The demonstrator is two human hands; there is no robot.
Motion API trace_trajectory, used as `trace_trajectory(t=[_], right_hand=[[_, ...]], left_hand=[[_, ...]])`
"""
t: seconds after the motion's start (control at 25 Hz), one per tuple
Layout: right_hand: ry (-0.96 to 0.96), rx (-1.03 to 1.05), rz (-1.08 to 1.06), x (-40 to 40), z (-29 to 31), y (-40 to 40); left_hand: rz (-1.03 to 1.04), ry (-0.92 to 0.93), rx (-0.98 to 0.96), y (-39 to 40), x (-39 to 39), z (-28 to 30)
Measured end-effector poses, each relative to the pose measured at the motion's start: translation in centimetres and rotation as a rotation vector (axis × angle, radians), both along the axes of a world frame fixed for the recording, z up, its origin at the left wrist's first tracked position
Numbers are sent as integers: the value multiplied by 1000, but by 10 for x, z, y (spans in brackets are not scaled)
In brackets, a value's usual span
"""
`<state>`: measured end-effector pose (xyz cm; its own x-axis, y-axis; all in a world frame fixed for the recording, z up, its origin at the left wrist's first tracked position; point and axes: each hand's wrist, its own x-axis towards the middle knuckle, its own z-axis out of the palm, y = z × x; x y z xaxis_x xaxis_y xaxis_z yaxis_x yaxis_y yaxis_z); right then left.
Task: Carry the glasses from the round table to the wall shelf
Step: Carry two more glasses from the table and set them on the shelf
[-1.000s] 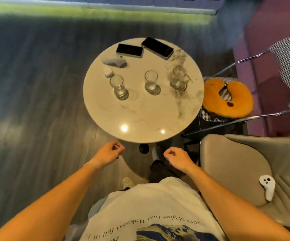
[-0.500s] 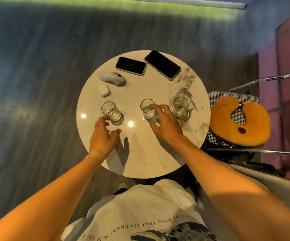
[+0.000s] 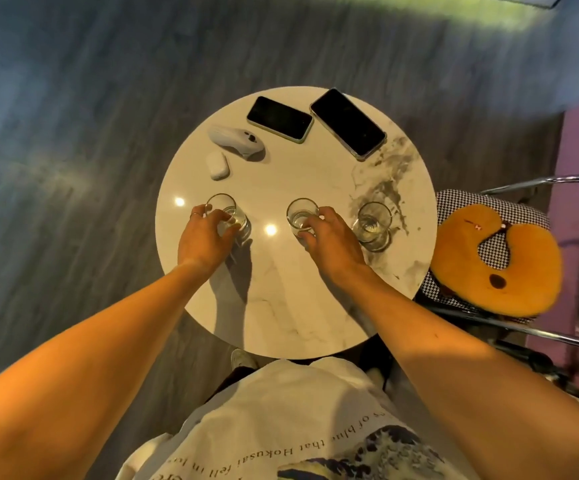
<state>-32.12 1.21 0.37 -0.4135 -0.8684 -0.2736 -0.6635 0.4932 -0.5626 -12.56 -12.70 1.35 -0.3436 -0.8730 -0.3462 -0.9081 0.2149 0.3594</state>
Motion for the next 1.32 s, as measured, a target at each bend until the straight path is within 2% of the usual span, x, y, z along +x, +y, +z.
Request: trace_trajectory(t=[0.28, 0.44, 0.6, 0.88, 1.08, 1.32], right_hand=[[-47, -56, 34, 6, 1, -6], [-73, -153, 233, 40, 24, -42], [-96, -272, 424, 97, 81, -102], [48, -532, 783, 251, 224, -186], [-7, -682, 920, 411, 321, -200], [-106, -809, 1123, 600, 377, -180]], left_hand=[[-7, 111, -86, 11, 18, 12], [102, 164, -167, 3, 69, 46], [167, 165, -295, -18, 142, 106], [279, 142, -537, -30, 324, 239], [434, 120, -700, 21, 469, 338], [644, 5, -766, 111, 620, 384]])
